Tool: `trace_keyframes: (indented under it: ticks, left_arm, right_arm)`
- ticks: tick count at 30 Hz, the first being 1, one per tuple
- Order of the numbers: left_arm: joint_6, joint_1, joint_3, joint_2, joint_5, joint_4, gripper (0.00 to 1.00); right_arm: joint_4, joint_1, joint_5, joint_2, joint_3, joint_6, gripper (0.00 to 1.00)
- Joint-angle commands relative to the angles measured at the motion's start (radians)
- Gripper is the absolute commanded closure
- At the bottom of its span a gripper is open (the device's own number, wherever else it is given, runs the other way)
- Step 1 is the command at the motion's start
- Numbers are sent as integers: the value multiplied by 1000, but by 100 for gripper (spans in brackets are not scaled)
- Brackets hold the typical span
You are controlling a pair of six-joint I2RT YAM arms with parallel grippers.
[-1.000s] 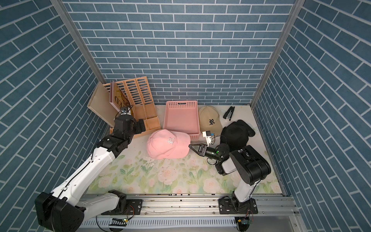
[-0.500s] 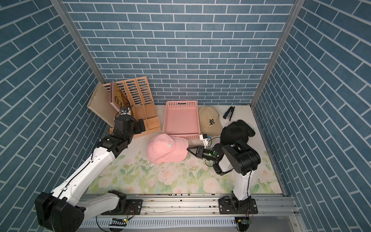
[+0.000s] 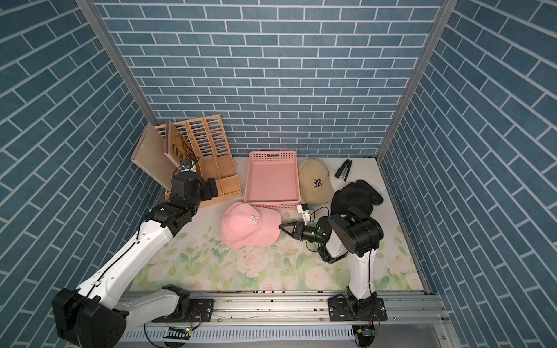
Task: Turn the baseball cap inside out
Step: Place the baseball cap at the center of the board.
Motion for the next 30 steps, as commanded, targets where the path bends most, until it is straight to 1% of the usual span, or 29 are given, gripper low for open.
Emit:
trace_keyframes:
  ticks: [1,5,8,9,13,16,19,21,24,30]
  left_arm:
    - [15,5,23,4,-15,4,5]
    - [16,5,21,7,-17,7,5]
    - [20,5,21,7,-20,7,5]
    - [21,5,22,7,-21,7,5]
    - [23,5,21,3,-26,4,5]
    - [24,5,23,1,-26,4,5]
    - [26,5,28,0,-25,1,4]
    - [26,6,29,0,-25,-1,5]
    - [28,5,35,0,-23,-4,5]
    - [32,5,41,-2,-27,-12,5]
  right_arm:
    - [239,4,6,33,14,-61,95]
    - [239,5,2,51,18,-82,93]
    - [239,5,-1,65,22,-90,88]
    - [237,5,-1,68,21,-94,84]
    - [237,-3,5,96,14,-92,62]
    - [235,-9,23,123,2,-91,51]
    - [212,-12,46,127,-15,-101,44]
    - [135,-11,64,102,-29,-142,41]
    - [-81,-17,110,28,-50,-251,39]
    - [-483,-21,209,-154,-56,-438,39]
